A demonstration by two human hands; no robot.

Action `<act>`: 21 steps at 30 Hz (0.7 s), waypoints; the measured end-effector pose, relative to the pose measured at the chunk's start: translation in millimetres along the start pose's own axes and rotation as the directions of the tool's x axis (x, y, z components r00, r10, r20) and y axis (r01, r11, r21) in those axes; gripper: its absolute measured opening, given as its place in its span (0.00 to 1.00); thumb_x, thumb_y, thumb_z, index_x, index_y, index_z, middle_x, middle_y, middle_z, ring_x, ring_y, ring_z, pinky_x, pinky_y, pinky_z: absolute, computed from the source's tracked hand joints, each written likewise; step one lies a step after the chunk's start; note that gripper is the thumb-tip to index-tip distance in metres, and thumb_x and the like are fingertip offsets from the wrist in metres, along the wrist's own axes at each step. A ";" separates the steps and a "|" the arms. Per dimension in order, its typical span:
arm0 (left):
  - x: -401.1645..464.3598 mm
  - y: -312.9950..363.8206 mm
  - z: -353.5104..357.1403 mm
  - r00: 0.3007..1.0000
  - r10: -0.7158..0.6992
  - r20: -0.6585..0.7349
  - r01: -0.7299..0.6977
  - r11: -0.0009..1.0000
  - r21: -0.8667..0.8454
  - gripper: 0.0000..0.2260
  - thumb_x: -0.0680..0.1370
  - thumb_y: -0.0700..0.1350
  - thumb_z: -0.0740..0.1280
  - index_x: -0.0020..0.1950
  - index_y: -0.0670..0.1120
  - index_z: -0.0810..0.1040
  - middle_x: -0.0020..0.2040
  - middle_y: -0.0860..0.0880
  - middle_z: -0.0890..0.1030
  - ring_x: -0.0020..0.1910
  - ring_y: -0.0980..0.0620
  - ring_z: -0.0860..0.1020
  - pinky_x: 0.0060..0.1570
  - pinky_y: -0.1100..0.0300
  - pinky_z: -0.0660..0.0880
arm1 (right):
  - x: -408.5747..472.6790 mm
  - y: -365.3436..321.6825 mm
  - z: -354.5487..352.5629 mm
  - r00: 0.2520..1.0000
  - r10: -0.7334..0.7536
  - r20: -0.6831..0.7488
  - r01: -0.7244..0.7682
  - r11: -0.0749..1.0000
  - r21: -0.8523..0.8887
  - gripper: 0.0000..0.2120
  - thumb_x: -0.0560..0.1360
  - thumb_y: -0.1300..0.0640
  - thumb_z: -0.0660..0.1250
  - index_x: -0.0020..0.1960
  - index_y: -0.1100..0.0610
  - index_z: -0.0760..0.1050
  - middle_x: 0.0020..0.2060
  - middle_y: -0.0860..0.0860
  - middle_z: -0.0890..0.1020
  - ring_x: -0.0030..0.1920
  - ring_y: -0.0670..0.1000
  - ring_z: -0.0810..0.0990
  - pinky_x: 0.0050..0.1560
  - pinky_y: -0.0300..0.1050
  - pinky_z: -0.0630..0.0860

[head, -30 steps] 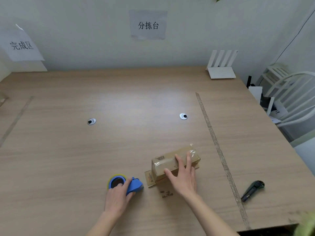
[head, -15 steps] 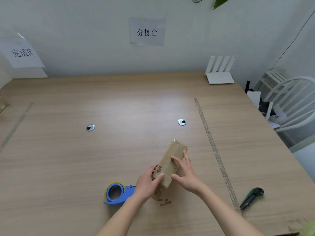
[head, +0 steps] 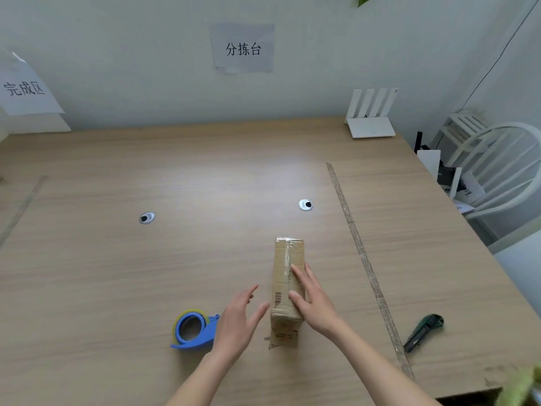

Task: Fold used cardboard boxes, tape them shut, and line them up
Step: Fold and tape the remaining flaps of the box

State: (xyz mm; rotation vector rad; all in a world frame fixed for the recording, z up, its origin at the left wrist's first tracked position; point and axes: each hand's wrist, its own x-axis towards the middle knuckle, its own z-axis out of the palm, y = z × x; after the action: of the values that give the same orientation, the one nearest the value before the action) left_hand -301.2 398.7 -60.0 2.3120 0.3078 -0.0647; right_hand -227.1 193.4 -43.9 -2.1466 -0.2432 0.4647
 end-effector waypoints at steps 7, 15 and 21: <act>-40.3 -95.1 -13.2 0.993 0.068 -0.093 -0.012 0.864 0.503 0.39 0.65 0.67 0.75 0.73 0.56 0.69 0.52 0.48 0.78 0.37 0.48 0.77 0.39 0.54 0.77 | -5.7 -6.0 1.8 0.999 -0.005 -0.053 0.001 0.997 -0.072 0.29 0.81 0.53 0.66 0.78 0.40 0.61 0.82 0.45 0.51 0.80 0.42 0.51 0.72 0.36 0.55; -32.8 -115.2 -14.7 0.998 -0.047 -0.031 0.056 0.801 0.595 0.32 0.70 0.58 0.76 0.73 0.56 0.73 0.33 0.51 0.67 0.29 0.49 0.65 0.33 0.54 0.69 | -17.9 -13.1 1.9 0.994 0.010 -0.104 -0.022 0.992 -0.123 0.30 0.81 0.52 0.65 0.79 0.40 0.60 0.82 0.43 0.49 0.80 0.42 0.51 0.73 0.44 0.61; -20.5 -69.3 -50.0 0.998 0.058 -0.028 -0.037 0.864 0.502 0.24 0.74 0.63 0.61 0.69 0.62 0.68 0.37 0.55 0.68 0.34 0.53 0.70 0.33 0.59 0.65 | -17.7 -41.8 -0.9 0.984 -0.075 -0.160 0.014 0.936 -0.352 0.28 0.80 0.54 0.62 0.79 0.45 0.61 0.81 0.43 0.54 0.79 0.46 0.58 0.75 0.45 0.63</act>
State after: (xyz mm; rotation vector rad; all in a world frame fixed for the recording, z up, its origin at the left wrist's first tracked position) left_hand -340.2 476.6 -71.8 2.8436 0.2780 -0.0789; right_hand -242.9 210.9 -5.1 -2.5084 -0.2947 0.2171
